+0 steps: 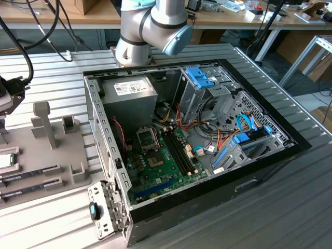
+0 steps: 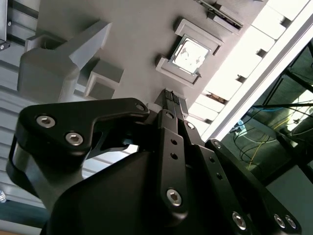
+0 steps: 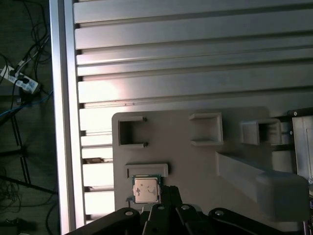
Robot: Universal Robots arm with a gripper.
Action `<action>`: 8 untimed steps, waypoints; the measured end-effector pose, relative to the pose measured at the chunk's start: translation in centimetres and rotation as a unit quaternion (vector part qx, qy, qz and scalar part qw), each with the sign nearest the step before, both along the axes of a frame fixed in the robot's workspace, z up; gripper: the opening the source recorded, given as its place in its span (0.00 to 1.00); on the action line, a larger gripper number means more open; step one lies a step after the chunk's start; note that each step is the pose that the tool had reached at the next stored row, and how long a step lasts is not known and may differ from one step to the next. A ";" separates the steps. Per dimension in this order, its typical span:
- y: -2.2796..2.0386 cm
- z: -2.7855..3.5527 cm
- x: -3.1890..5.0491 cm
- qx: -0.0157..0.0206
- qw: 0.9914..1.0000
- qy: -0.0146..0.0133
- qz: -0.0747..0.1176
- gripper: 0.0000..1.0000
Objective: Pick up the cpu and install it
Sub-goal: 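Reach for the cpu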
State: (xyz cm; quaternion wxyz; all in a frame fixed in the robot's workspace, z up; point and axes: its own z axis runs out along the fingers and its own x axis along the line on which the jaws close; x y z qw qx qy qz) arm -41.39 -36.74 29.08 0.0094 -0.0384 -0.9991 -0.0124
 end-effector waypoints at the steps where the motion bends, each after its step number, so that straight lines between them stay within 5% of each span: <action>1: 0.00 -0.04 -0.09 0.000 1.000 0.000 0.000 0.11; 8: 0.00 -0.46 -0.78 0.000 1.000 0.000 0.000 0.11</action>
